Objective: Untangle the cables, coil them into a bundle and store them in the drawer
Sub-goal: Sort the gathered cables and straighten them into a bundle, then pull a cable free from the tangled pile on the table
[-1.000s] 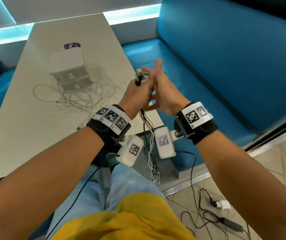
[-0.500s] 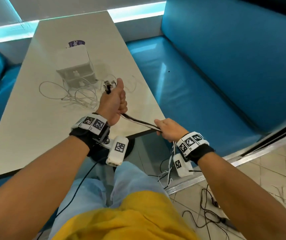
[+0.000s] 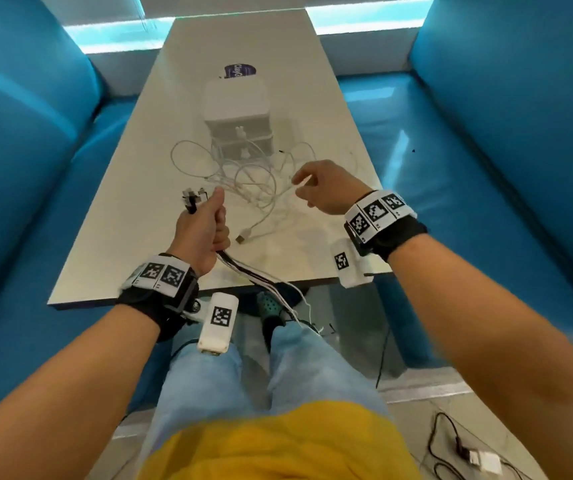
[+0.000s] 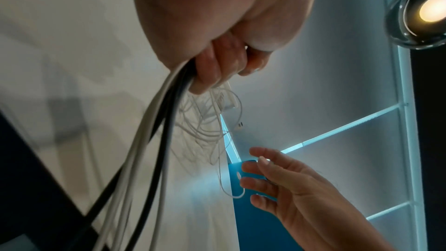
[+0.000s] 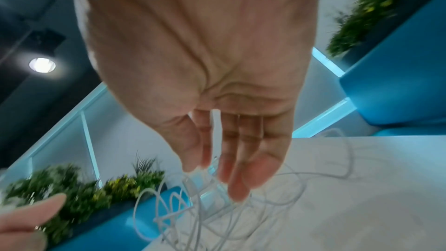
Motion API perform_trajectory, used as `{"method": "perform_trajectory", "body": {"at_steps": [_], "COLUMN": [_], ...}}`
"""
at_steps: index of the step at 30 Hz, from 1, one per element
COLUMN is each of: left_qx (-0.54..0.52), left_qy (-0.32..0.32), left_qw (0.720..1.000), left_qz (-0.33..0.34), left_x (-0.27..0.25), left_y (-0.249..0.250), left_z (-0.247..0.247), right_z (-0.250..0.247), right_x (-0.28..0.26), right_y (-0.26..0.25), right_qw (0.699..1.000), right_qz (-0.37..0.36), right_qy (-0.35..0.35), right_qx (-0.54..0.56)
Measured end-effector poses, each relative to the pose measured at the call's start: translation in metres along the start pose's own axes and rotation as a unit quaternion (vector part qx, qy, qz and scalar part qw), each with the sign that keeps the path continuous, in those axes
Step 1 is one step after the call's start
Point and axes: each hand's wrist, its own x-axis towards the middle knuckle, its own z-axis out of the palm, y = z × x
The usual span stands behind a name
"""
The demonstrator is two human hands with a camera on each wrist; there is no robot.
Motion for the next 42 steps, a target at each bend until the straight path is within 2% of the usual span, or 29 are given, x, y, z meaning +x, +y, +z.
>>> {"method": "perform_trajectory", "body": {"at_steps": [4,10,12,14,15,16,18,19,21,23,25,27,29,32,35,42], "left_qx": [-0.008,0.036,0.047,0.041,0.039,0.039,0.038,0.034,0.025,0.02,0.0,-0.038,-0.085,-0.109,-0.097,-0.083], "left_qy": [0.01,0.008,0.004,0.002,0.004,0.007,0.012,0.014,0.023,0.033,0.035,0.029,0.004,-0.043,-0.076,-0.057], "left_qw": [1.0,0.999,0.999,0.999,0.999,0.999,0.999,0.999,0.999,0.999,0.999,0.999,0.996,0.993,0.992,0.994], "left_qz": [-0.011,-0.019,-0.014,-0.012,-0.013,-0.015,-0.02,-0.02,-0.015,-0.013,-0.011,-0.018,-0.021,-0.016,0.016,0.031], "left_x": [0.002,0.005,0.006,0.008,0.009,0.01,0.011,0.011,0.011,0.009,0.008,0.009,0.009,0.004,-0.001,-0.006], "left_y": [0.0,-0.001,-0.003,-0.005,-0.006,-0.006,-0.007,-0.008,-0.008,-0.009,-0.01,-0.012,-0.013,-0.012,-0.01,-0.006], "left_z": [-0.016,-0.024,-0.026,-0.028,-0.028,-0.028,-0.028,-0.028,-0.026,-0.027,-0.029,-0.032,-0.031,-0.023,-0.014,-0.006], "right_z": [0.012,0.025,0.03,0.036,0.039,0.044,0.056,0.06,0.064,0.063,0.054,0.045,0.042,0.048,0.056,0.064], "right_x": [0.034,0.068,0.062,0.046,0.038,0.031,0.021,0.019,0.02,0.022,0.024,0.02,0.012,0.001,-0.001,-0.009], "right_y": [-0.013,-0.012,-0.017,-0.026,-0.029,-0.03,-0.026,-0.022,-0.017,-0.017,-0.019,-0.024,-0.031,-0.04,-0.046,-0.049], "right_qw": [0.996,0.991,0.986,0.977,0.972,0.964,0.933,0.917,0.904,0.928,0.969,0.992,0.995,0.991,0.99,0.987], "right_qz": [0.017,0.038,-0.012,-0.123,-0.173,-0.201,-0.186,-0.166,-0.143,-0.132,-0.117,-0.1,-0.101,-0.127,-0.134,-0.138], "right_qy": [0.08,0.06,0.095,0.123,0.093,0.032,-0.095,-0.121,-0.111,-0.081,-0.055,-0.025,-0.022,-0.037,-0.042,-0.082], "right_qx": [-0.031,-0.114,-0.133,-0.12,-0.132,-0.17,-0.293,-0.343,-0.388,-0.34,-0.21,-0.071,0.002,0.014,0.02,0.021]}}
